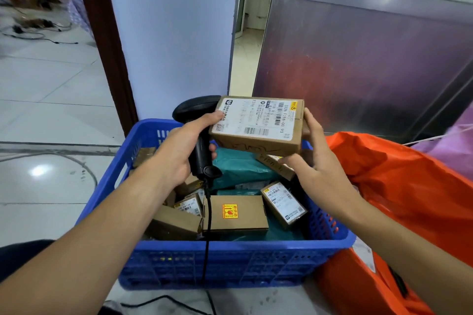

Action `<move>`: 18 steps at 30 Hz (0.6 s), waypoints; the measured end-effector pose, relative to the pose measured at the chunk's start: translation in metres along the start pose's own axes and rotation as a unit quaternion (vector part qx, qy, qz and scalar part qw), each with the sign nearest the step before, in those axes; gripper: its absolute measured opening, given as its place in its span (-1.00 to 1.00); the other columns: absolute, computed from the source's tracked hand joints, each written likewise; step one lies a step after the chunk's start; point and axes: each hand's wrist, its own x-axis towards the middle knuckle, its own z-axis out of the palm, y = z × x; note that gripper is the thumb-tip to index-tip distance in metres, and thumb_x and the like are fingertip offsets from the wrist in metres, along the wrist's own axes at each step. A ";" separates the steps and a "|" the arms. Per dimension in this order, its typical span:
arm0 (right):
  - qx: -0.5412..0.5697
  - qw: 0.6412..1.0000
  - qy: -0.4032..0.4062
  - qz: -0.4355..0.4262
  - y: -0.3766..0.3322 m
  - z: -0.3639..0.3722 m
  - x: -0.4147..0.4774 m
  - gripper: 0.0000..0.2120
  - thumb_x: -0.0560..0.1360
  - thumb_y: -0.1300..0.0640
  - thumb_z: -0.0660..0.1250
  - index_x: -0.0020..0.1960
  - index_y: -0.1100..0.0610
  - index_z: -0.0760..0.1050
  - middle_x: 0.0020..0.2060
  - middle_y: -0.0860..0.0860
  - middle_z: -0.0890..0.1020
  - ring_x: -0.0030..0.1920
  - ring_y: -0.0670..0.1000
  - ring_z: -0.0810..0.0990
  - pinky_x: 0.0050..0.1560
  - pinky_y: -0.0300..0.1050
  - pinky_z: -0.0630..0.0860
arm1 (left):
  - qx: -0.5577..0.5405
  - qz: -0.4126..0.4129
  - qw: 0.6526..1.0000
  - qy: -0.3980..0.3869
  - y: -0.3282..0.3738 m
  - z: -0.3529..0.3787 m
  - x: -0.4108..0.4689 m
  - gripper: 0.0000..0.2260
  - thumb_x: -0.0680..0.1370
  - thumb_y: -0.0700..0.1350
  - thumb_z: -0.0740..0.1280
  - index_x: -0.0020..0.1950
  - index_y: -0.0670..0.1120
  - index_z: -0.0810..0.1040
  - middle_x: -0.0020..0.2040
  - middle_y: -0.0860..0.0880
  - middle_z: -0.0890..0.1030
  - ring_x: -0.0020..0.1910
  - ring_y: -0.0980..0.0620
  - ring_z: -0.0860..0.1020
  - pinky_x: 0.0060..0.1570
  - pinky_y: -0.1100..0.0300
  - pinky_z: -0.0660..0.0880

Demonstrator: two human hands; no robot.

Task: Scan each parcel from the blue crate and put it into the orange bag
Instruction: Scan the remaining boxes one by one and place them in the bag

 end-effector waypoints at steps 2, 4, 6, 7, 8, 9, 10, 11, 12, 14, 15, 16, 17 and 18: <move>0.047 0.998 0.002 0.031 0.003 0.001 0.001 -0.20 0.56 0.03 0.36 0.64 -0.29 -0.01 0.40 -0.23 0.52 0.31 -0.14 0.58 0.30 0.00 0.56 | 0.003 0.015 1.000 0.005 -0.003 0.001 0.001 -0.61 0.45 0.03 0.59 0.18 -0.17 0.71 -0.13 -0.09 0.74 -0.42 0.09 0.53 -0.32 0.18 0.57; 0.084 0.995 0.006 0.053 0.003 0.001 0.003 -0.31 0.59 -0.04 0.37 0.60 -0.27 0.10 0.33 -0.22 0.59 0.20 -0.05 0.66 0.22 0.02 0.60 | 0.018 0.023 1.000 0.008 -0.007 0.003 0.001 -0.60 0.44 -0.01 0.60 0.19 -0.19 0.69 -0.08 -0.12 0.76 -0.42 0.08 0.54 -0.33 0.16 0.57; 0.135 0.988 0.028 0.074 -0.001 0.000 0.006 -0.49 0.65 -0.03 0.32 0.53 -0.22 0.23 0.28 -0.15 0.64 0.12 -0.04 0.71 0.03 -0.08 0.66 | 0.038 0.028 0.999 0.006 -0.011 0.006 0.000 -0.60 0.44 -0.04 0.61 0.19 -0.20 0.69 -0.03 -0.16 0.77 -0.40 0.07 0.54 -0.31 0.15 0.57; 0.155 0.983 0.047 0.089 -0.003 0.000 0.007 -0.52 0.65 -0.03 0.31 0.51 -0.18 0.26 0.26 -0.12 0.65 0.11 -0.07 0.71 -0.05 -0.13 0.67 | 0.047 0.028 0.998 0.002 -0.012 0.007 -0.001 -0.61 0.44 -0.05 0.61 0.19 -0.20 0.68 -0.01 -0.16 0.77 -0.37 0.06 0.55 -0.29 0.15 0.57; 0.166 0.978 0.066 0.103 -0.003 -0.002 0.009 -0.53 0.64 -0.02 0.32 0.51 -0.14 0.29 0.24 -0.10 0.66 0.11 -0.10 0.71 -0.11 -0.18 0.66 | 0.054 0.027 0.998 0.001 -0.013 0.008 -0.001 -0.61 0.44 -0.05 0.61 0.19 -0.19 0.68 0.01 -0.17 0.77 -0.34 0.05 0.56 -0.25 0.14 0.58; 0.176 0.975 0.080 0.114 -0.003 -0.003 0.011 -0.55 0.64 0.00 0.33 0.50 -0.11 0.32 0.19 -0.09 0.69 0.09 -0.12 0.71 -0.15 -0.22 0.65 | 0.059 0.025 0.998 0.002 -0.013 0.008 -0.001 -0.61 0.43 -0.04 0.61 0.18 -0.18 0.68 0.03 -0.17 0.76 -0.32 0.04 0.56 -0.22 0.12 0.58; 0.181 0.972 0.093 0.121 -0.003 -0.004 0.012 -0.57 0.64 0.03 0.34 0.48 -0.09 0.34 0.13 -0.08 0.71 0.06 -0.12 0.72 -0.19 -0.25 0.63 | 0.064 0.025 0.998 0.005 -0.014 0.009 -0.001 -0.61 0.43 -0.03 0.61 0.17 -0.18 0.69 0.03 -0.18 0.76 -0.31 0.03 0.56 -0.20 0.11 0.59; 0.183 0.970 0.102 0.125 -0.003 -0.005 0.013 -0.58 0.63 0.05 0.36 0.45 -0.06 0.36 0.09 -0.07 0.73 0.03 -0.12 0.73 -0.21 -0.27 0.62 | 0.066 0.026 0.997 0.008 -0.013 0.010 -0.001 -0.61 0.43 -0.02 0.61 0.16 -0.18 0.69 0.03 -0.17 0.76 -0.30 0.03 0.56 -0.20 0.10 0.59; 0.177 0.970 0.109 0.127 -0.003 -0.007 0.013 -0.59 0.62 0.05 0.38 0.43 -0.03 0.38 0.08 -0.05 0.73 0.02 -0.12 0.73 -0.22 -0.29 0.61 | 0.068 0.028 0.997 0.010 -0.013 0.010 -0.001 -0.62 0.44 -0.03 0.61 0.16 -0.19 0.69 0.02 -0.17 0.77 -0.30 0.02 0.56 -0.20 0.09 0.60; 0.155 0.973 0.118 0.124 -0.004 -0.009 0.014 -0.53 0.56 0.01 0.44 0.42 0.03 0.40 0.10 -0.01 0.71 0.02 -0.12 0.72 -0.20 -0.32 0.60 | 0.073 0.033 0.997 0.010 -0.012 0.011 -0.001 -0.64 0.45 -0.04 0.59 0.16 -0.19 0.67 0.01 -0.14 0.77 -0.29 0.01 0.56 -0.17 0.09 0.61; 0.149 0.973 0.122 0.123 -0.004 -0.009 0.014 -0.51 0.54 0.00 0.47 0.41 0.05 0.41 0.11 0.01 0.70 0.02 -0.13 0.72 -0.19 -0.33 0.59 | 0.076 0.033 0.997 0.008 -0.013 0.011 -0.001 -0.64 0.46 -0.05 0.59 0.16 -0.19 0.67 0.01 -0.12 0.77 -0.27 0.01 0.57 -0.15 0.08 0.61; 0.151 0.973 0.126 0.122 -0.004 -0.009 0.014 -0.50 0.53 0.01 0.48 0.40 0.07 0.41 0.10 0.02 0.70 0.01 -0.13 0.72 -0.19 -0.34 0.59 | 0.078 0.031 0.996 0.004 -0.013 0.012 -0.002 -0.64 0.46 -0.05 0.59 0.16 -0.19 0.66 0.01 -0.11 0.78 -0.25 0.01 0.58 -0.13 0.08 0.62; 0.155 0.971 0.131 0.123 -0.004 -0.009 0.014 -0.50 0.52 0.03 0.49 0.39 0.08 0.42 0.10 0.02 0.69 0.00 -0.13 0.72 -0.20 -0.34 0.59 | 0.079 0.028 0.996 0.000 -0.013 0.012 -0.002 -0.63 0.45 -0.05 0.59 0.17 -0.19 0.65 0.00 -0.10 0.78 -0.24 0.01 0.58 -0.13 0.08 0.62; 0.159 0.970 0.134 0.122 -0.005 -0.009 0.013 -0.51 0.52 0.05 0.50 0.37 0.10 0.42 0.09 0.03 0.69 -0.01 -0.13 0.73 -0.20 -0.34 0.60 | 0.080 0.026 0.996 -0.005 -0.014 0.013 -0.003 -0.61 0.44 -0.04 0.60 0.18 -0.19 0.65 0.00 -0.10 0.78 -0.24 0.02 0.59 -0.13 0.07 0.61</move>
